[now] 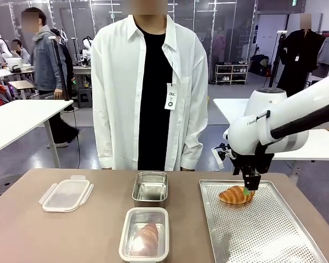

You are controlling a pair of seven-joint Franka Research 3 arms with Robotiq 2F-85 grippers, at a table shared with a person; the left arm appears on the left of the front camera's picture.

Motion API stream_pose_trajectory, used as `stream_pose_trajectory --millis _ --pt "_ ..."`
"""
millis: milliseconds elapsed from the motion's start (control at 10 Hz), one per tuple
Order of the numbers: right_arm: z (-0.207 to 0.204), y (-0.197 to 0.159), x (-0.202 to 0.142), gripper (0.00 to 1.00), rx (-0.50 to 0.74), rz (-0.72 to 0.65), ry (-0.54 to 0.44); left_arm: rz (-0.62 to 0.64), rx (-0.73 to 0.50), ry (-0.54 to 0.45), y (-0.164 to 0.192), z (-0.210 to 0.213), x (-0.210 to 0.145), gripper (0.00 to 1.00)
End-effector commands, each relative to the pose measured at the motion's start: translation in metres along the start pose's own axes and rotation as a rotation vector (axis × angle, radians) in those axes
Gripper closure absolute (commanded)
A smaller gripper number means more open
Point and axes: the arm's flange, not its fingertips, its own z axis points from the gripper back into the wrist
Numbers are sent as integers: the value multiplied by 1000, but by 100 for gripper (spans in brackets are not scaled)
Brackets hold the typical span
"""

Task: Place the bread into the airtight container.
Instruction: Pick up a Butter Roll and place it into an empty Airtight Container.

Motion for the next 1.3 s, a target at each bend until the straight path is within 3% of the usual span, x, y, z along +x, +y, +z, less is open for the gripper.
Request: stream_pose_trajectory --millis 0,1200 --pt "-3 -11 -1 0 25 -27 13 -19 -10 0 -1 1 -1 0" --pt "-76 -58 -19 0 119 -42 35 -19 -10 0 -1 1 -1 0"
